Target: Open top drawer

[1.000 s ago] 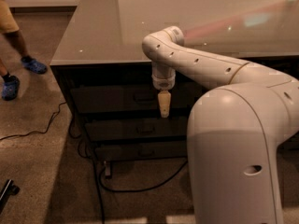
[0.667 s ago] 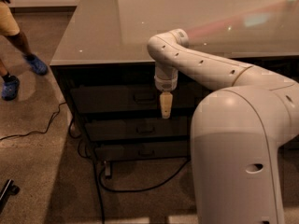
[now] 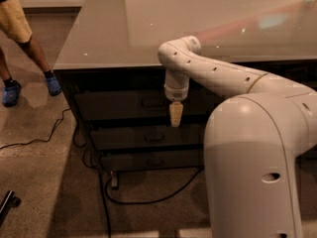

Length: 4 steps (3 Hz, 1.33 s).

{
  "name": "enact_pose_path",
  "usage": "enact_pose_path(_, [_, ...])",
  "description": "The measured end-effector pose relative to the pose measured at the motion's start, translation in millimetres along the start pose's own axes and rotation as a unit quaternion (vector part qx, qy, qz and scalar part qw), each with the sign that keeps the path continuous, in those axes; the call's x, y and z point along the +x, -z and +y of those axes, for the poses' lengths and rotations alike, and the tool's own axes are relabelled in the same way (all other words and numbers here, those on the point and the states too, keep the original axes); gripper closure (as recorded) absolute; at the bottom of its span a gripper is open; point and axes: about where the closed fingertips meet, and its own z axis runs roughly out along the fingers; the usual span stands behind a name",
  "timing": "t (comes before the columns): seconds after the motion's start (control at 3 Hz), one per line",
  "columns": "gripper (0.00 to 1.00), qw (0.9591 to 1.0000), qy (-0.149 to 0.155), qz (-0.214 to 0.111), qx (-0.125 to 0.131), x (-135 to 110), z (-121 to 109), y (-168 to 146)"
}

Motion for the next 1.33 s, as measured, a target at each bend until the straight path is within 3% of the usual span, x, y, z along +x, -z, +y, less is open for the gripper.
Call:
enact_pose_path(0.67, [0.65,1.0000,-0.001,0.004,0.001,4,5,7])
enact_pose_path(1.0, [0.88,0.9999,-0.004,0.008,0.010,10,20,21])
enact_pose_path(1.33, [0.86,0.9999,-0.004,0.008,0.010,10,24,19])
